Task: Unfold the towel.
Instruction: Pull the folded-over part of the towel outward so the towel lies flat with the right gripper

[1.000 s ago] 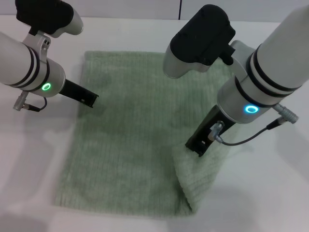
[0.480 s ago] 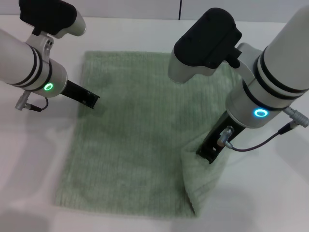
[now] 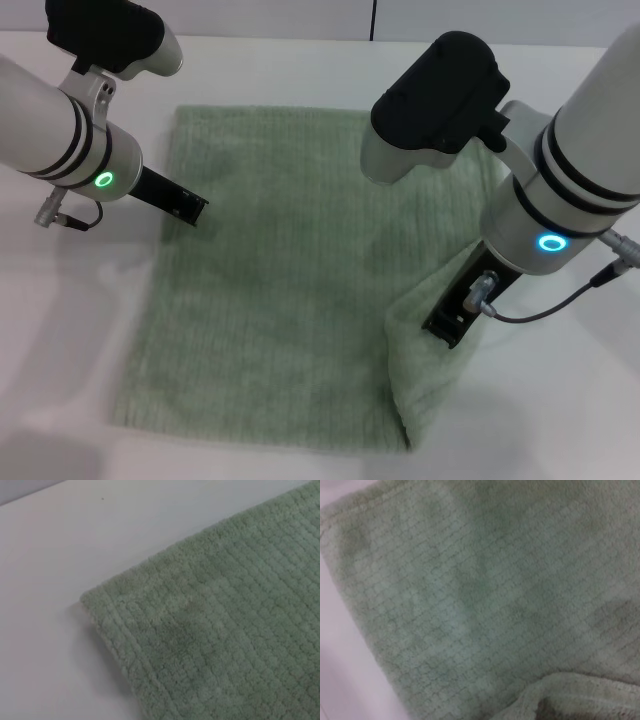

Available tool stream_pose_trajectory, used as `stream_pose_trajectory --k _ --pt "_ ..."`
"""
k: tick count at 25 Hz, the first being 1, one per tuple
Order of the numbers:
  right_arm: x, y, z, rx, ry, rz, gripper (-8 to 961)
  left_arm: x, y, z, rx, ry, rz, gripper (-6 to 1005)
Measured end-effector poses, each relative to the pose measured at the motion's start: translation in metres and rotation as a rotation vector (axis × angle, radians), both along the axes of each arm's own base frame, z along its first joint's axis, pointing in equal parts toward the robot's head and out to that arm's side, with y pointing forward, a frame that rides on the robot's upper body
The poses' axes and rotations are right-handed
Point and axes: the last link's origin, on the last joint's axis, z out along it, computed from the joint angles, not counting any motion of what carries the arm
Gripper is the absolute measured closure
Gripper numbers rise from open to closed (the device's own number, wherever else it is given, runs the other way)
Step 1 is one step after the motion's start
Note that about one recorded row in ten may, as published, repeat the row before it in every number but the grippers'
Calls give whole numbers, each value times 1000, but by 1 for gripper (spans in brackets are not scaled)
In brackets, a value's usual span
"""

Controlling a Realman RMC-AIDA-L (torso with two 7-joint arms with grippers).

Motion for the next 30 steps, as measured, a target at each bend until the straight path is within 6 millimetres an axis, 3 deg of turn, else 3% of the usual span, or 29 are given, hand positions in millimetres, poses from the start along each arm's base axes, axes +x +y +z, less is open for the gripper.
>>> stream_pose_trajectory --k 17,30 --pt "-2 -10 -5 66 92 -51 945 -2 0 0 2 0 2 952" --pt "-11 -36 -15 86 99 -61 943 -4 -2 -2 -1 -5 25 949"
